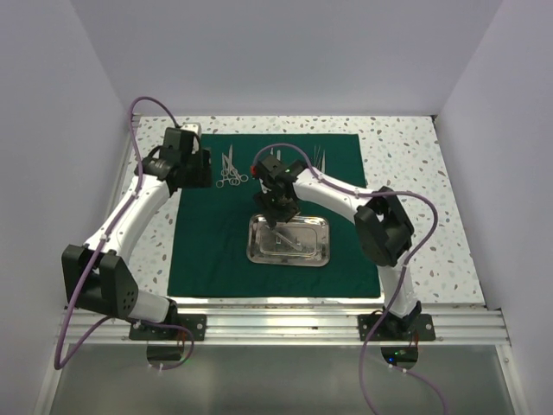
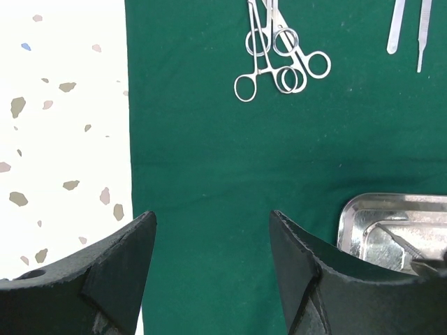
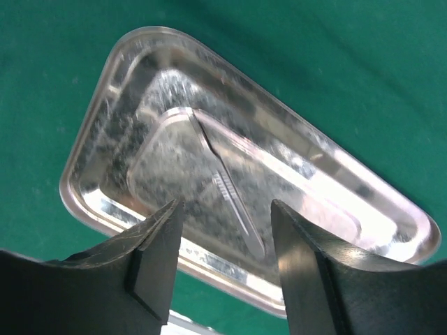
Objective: Open and lay out the surgical kit
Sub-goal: Pick up the medical item from the container.
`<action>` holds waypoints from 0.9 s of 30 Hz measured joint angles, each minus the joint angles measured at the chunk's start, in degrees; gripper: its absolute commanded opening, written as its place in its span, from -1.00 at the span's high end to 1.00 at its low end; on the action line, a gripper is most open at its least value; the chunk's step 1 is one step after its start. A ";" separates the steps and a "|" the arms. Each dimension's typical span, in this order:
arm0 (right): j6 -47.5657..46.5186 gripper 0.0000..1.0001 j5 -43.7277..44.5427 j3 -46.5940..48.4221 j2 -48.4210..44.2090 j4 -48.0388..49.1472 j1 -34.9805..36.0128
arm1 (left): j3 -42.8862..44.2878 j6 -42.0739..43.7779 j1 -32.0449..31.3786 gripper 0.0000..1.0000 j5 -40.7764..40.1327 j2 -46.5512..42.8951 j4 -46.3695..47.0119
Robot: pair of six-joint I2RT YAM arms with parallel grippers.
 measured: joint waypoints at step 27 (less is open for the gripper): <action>-0.79 0.48 7.10 7.85 10.54 -0.04 0.35 | -2.05 0.04 0.00 -0.38 -0.66 -2.93 -0.39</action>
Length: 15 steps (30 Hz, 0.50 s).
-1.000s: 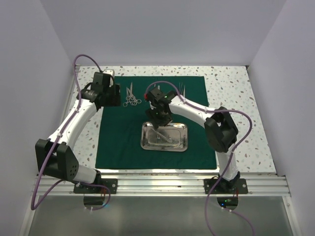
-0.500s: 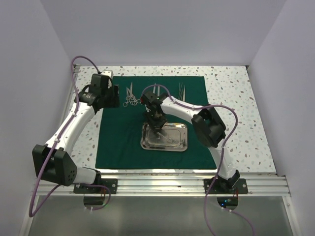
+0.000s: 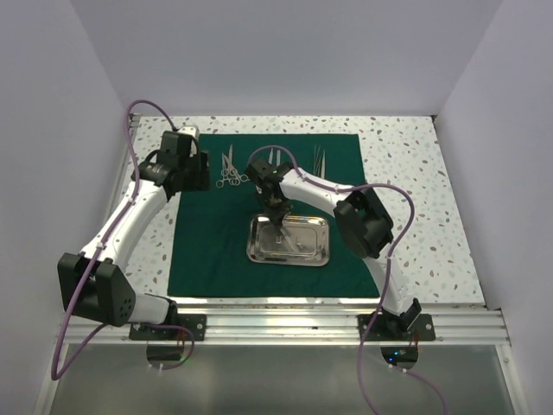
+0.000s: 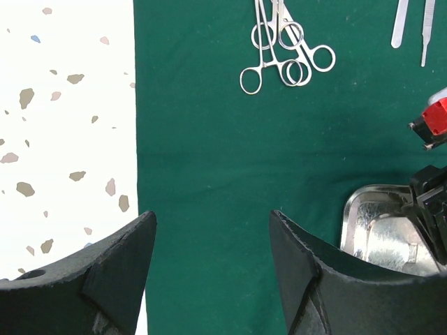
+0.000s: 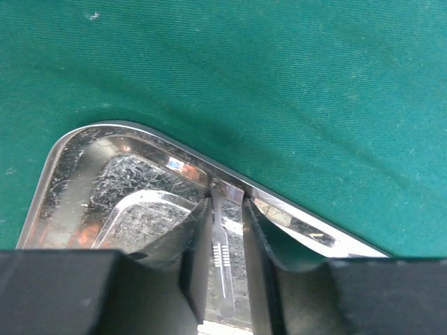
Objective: Open and lay out the surgical kit
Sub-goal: Pick up the medical item from the container.
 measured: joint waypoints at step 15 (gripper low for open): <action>0.94 1.00 1.62 -1.84 -0.57 1.38 0.07 | 0.00 0.09 0.00 -0.38 -0.07 0.85 0.00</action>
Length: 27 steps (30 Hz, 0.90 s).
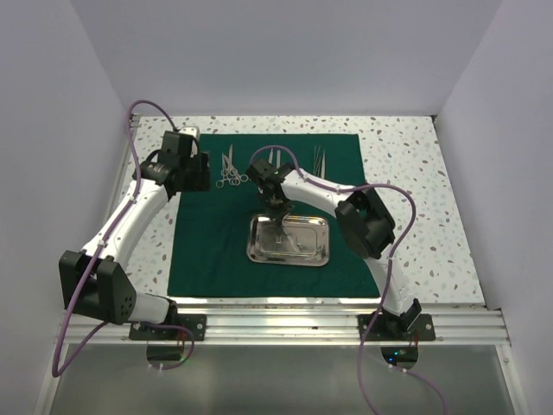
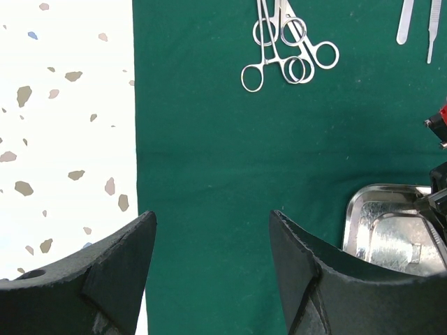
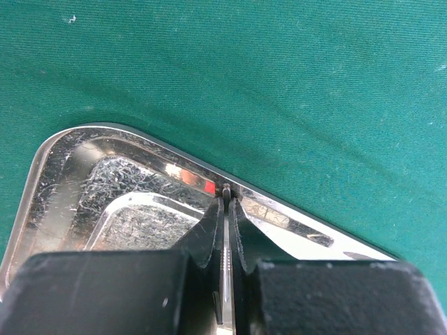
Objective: Open and lay out the surgical kit
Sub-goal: Pick up the medical item from the container, then place the medical item in the surgical kit.
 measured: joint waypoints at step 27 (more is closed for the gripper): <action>2.97 1.00 6.78 36.87 11.17 -7.02 -7.89 | 2.01 -0.04 0.00 -0.99 1.16 0.00 -1.29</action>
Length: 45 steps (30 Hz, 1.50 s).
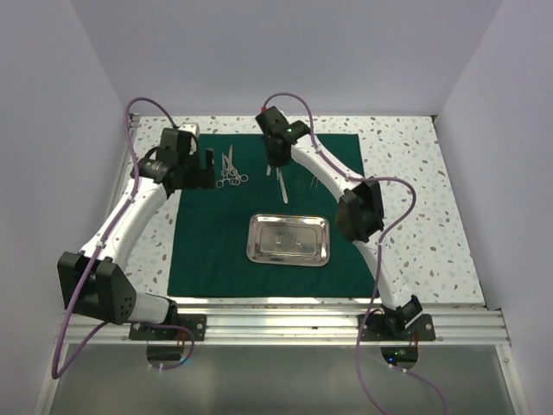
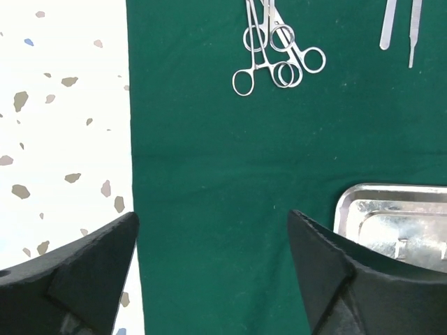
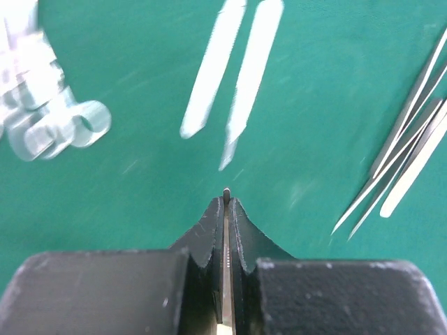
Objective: Open and lay out the surgical kit
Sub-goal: Place the medical item in the surgical kit, then reset both arms
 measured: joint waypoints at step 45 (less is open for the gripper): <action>8.72 -0.97 1.18 -31.12 -35.15 19.52 -0.09 | 1.40 -10.21 0.74 -0.99 5.86 -8.83 8.85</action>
